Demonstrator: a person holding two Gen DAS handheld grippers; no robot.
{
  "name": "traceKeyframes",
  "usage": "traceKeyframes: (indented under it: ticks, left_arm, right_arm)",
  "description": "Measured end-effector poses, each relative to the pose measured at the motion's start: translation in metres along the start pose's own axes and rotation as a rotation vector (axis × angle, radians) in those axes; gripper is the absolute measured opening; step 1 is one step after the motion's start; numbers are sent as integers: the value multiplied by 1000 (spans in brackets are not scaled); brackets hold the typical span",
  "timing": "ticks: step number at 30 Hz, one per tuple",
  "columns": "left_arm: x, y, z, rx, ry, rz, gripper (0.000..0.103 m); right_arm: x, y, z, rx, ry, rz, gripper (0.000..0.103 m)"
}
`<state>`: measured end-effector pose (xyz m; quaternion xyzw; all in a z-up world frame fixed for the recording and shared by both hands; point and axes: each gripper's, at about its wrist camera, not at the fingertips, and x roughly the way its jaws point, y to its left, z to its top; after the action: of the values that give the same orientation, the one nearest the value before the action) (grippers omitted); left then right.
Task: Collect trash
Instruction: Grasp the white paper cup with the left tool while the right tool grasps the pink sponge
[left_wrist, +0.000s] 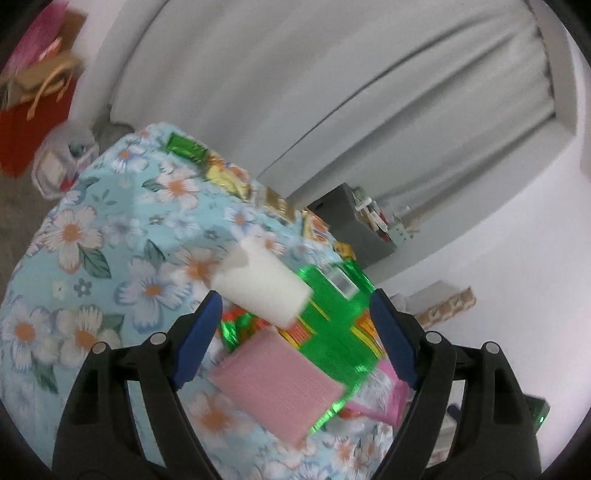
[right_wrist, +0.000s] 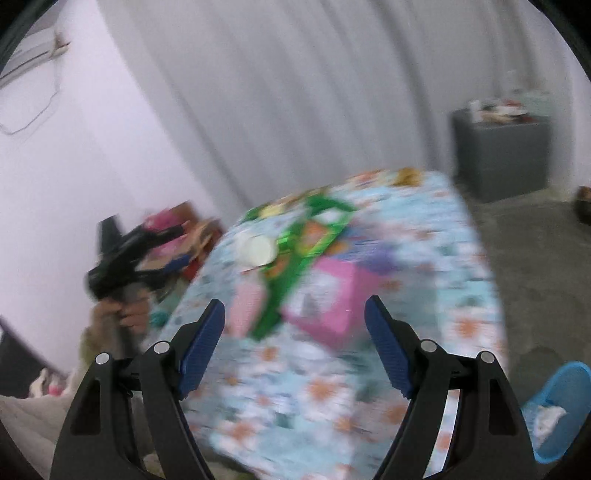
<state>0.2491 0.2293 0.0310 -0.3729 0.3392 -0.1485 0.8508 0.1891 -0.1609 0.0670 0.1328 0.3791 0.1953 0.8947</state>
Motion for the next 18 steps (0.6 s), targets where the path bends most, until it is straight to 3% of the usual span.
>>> traceKeyframes:
  ticks: [7,14,18]
  left_arm:
    - [46,45,28,-80,83,-56,67]
    - [102,66,38,-90,161,-65,57]
    - [115,76,33,-114,192,-91,52]
  right_arm:
    - [79,43,12,4,143,64,68]
    - [135,55,14,43,239,29,56]
    - [150,51,11,70,271,-2,53]
